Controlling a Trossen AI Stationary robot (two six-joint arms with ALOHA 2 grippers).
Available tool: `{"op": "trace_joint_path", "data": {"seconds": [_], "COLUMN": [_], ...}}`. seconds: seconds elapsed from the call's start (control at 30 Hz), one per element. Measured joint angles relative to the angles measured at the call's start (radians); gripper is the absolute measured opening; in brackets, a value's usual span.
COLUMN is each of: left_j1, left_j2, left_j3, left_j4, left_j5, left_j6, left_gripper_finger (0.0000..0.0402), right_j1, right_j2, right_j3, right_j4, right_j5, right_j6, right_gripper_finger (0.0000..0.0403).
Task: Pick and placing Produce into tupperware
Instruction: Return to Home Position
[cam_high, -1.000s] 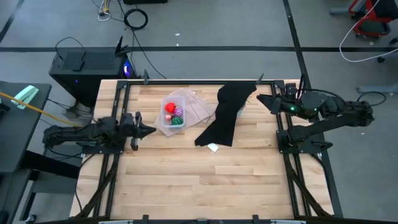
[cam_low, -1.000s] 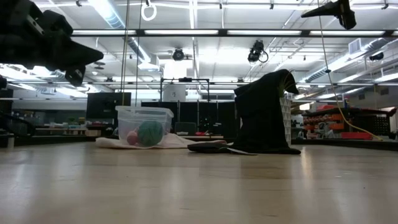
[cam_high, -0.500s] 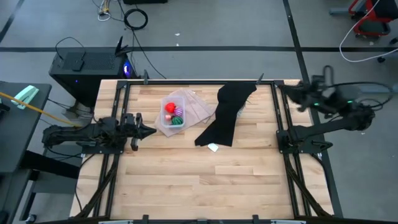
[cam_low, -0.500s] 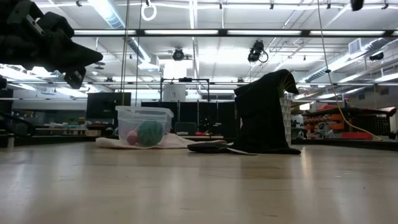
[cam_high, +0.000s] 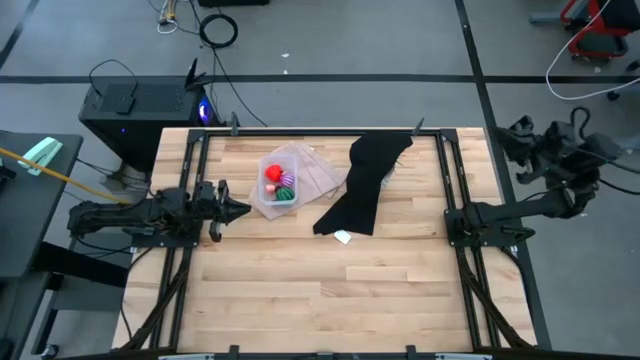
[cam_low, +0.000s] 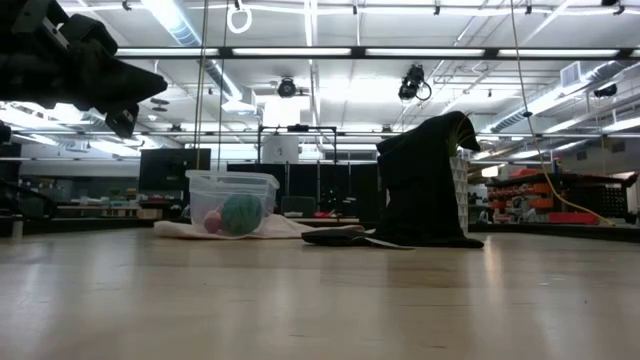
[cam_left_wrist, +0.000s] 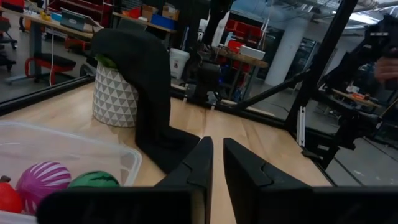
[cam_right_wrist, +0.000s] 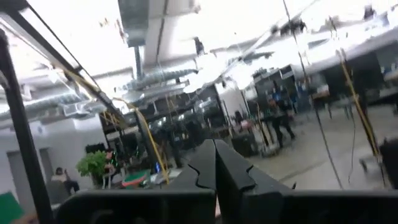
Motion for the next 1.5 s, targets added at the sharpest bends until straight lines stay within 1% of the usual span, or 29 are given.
{"op": "trace_joint_path", "data": {"seconds": [0.07,0.13,0.17,0.2,0.27,0.37,0.43,0.53,0.63,0.8,0.93,1.1,1.23,1.37,1.5], "left_j1": [0.0,0.0,0.0,0.0,0.0,0.0,0.0,0.0,0.0,0.0,0.0,0.0,0.0,0.0,0.0], "left_j2": [0.0,0.0,0.0,0.0,0.0,-0.001,0.0,0.0,-0.001,0.0,-0.001,0.0,0.0,0.0,0.0], "left_j3": [0.0,0.0,0.0,0.0,0.0,0.0,0.0,0.0,0.0,0.0,0.0,0.0,0.0,0.0,0.0], "left_j4": [0.003,0.003,0.002,0.005,0.002,0.006,0.001,0.002,0.013,0.013,0.01,0.009,0.009,0.009,0.009], "left_j5": [0.0,0.0,0.0,0.0,0.0,0.0,0.0,0.0,0.0,0.0,0.0,0.0,0.0,0.001,0.001], "left_j6": [0.0,0.0,0.0,0.0,0.0,0.0,0.0,0.0,0.0,0.005,0.005,0.005,0.005,0.005,0.005], "left_gripper_finger": [0.0046,0.0044,0.0043,0.0041,0.0038,0.0032,0.003,0.0027,0.0029,0.0037,0.004,0.0033,0.0028,0.0031,0.0038], "right_j1": [0.007,0.016,0.016,0.013,0.014,0.014,0.014,0.014,0.014,0.013,0.003,-0.047,-0.107,-0.171,-0.226], "right_j2": [-0.039,-0.05,-0.049,-0.05,-0.05,-0.05,-0.05,-0.05,-0.05,-0.051,-0.051,-0.051,-0.051,-0.051,-0.051], "right_j3": [-0.002,-0.008,-0.002,0.004,-0.006,-0.05,-0.109,-0.237,-0.375,-0.541,-0.622,-0.708,-0.772,-0.815,-0.82], "right_j4": [0.003,0.007,-0.043,-0.1,-0.107,-0.151,-0.047,0.059,0.279,0.517,0.615,0.718,0.775,0.803,0.808], "right_j5": [-0.003,0.002,0.002,-0.003,-0.017,-0.005,-0.018,-0.058,-0.075,-0.092,-0.091,-0.103,-0.166,-0.229,-0.312], "right_j6": [-0.041,-0.052,-0.051,-0.042,-0.01,0.025,0.041,0.047,0.05,0.056,0.061,0.1,0.177,0.242,0.248], "right_gripper_finger": [0.0002,0.0001,0.0001,0.0001,0.0001,0.0,0.0,0.0,0.0,0.0,0.0,0.0,0.0,0.0,0.0]}}
